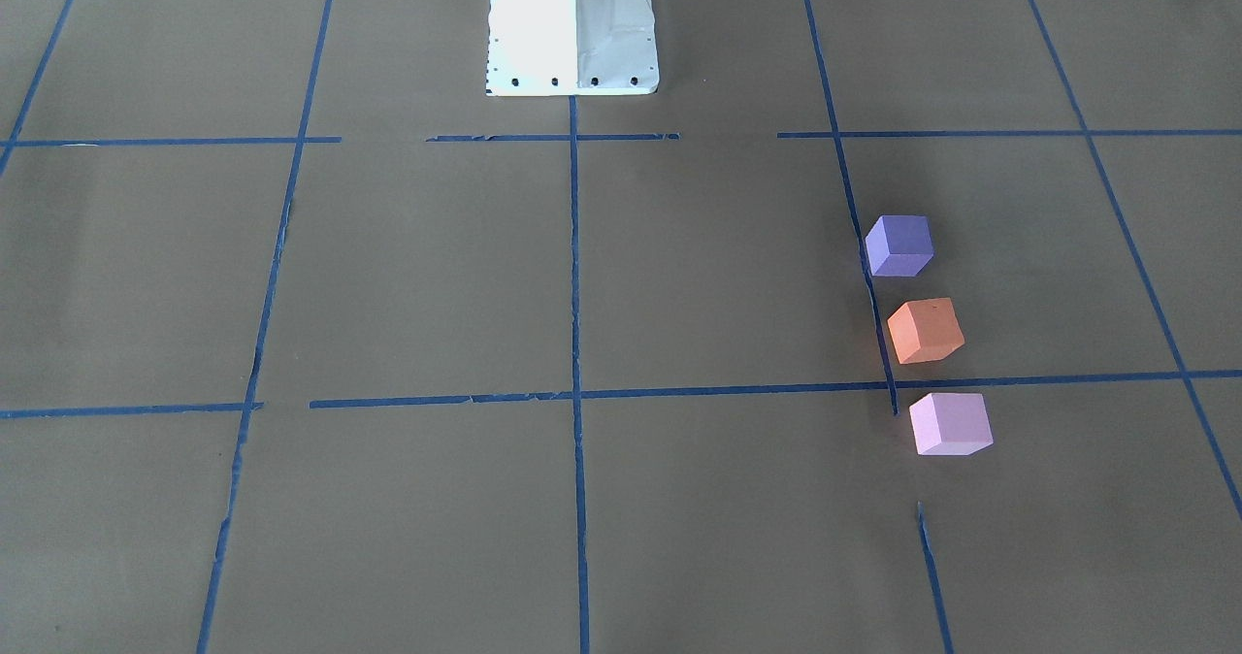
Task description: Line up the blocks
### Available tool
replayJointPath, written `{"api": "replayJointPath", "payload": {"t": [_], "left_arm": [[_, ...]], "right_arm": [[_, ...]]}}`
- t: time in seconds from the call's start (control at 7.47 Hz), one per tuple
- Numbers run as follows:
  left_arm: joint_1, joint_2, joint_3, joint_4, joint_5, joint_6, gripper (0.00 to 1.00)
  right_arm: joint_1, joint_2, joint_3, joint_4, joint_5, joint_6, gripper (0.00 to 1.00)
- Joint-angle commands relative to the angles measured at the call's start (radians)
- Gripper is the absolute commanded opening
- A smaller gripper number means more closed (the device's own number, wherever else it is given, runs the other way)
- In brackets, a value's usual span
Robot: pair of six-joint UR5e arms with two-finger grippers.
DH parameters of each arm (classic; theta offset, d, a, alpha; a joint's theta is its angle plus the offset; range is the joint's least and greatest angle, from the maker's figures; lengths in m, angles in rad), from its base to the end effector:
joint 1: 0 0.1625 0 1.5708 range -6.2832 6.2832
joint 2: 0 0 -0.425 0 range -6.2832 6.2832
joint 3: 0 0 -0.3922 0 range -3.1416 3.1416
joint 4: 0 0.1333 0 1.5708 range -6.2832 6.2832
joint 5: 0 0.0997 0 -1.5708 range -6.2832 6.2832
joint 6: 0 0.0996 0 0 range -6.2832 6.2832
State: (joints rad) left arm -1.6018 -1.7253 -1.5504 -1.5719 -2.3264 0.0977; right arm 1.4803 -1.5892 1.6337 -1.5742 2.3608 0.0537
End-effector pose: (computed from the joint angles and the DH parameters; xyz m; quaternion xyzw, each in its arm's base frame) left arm -0.0824 -0.5604 0.5884 0.0863 0.3632 0.0558 0.9260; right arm 0.0183 -0.4901 0.6359 -0.0088 -0.3851 -0.0249 0.9225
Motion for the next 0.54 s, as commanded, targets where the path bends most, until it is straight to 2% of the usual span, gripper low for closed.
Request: {"api": "replayJointPath", "payload": {"t": [0.0, 0.4], "left_arm": [[-0.017, 0.003, 0.01, 0.047, -0.002, 0.002, 0.99], [-0.02, 0.051, 0.006, 0.073, -0.001, 0.002, 1.0]], "right_arm": [[0.0, 0.0, 0.0, 0.0, 0.0, 0.0, 1.0], [0.0, 0.0, 0.0, 0.0, 0.0, 0.0, 1.0]]}}
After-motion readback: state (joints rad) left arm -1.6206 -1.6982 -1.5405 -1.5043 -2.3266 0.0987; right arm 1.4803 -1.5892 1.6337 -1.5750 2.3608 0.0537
